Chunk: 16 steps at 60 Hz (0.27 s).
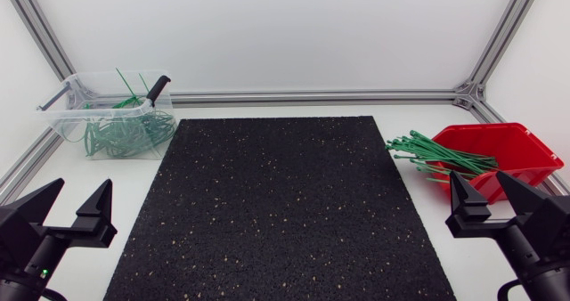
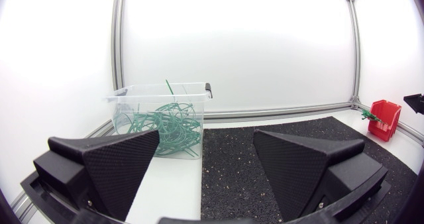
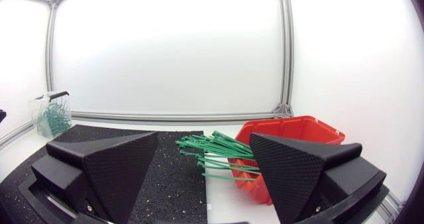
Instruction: Take a green cable tie from the red box, thread the tail through the head to close it, then place it in the transparent bin on the left.
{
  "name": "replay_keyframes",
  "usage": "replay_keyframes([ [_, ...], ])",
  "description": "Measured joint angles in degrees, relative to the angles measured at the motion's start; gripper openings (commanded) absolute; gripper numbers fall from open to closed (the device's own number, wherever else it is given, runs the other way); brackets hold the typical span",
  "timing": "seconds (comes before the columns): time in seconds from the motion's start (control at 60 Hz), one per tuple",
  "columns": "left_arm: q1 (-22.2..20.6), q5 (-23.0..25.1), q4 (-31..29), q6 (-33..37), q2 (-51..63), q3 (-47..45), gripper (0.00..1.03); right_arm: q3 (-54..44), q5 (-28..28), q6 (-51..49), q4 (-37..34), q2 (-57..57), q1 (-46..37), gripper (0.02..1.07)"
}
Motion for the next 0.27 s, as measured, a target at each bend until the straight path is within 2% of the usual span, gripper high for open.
replay_keyframes([
  [0.267, 0.0, 0.0, 0.0, -0.02, 0.0, 0.0, 0.99, -0.76, -2.08, -0.39, 0.98, 0.0, -1.36, 1.02],
])
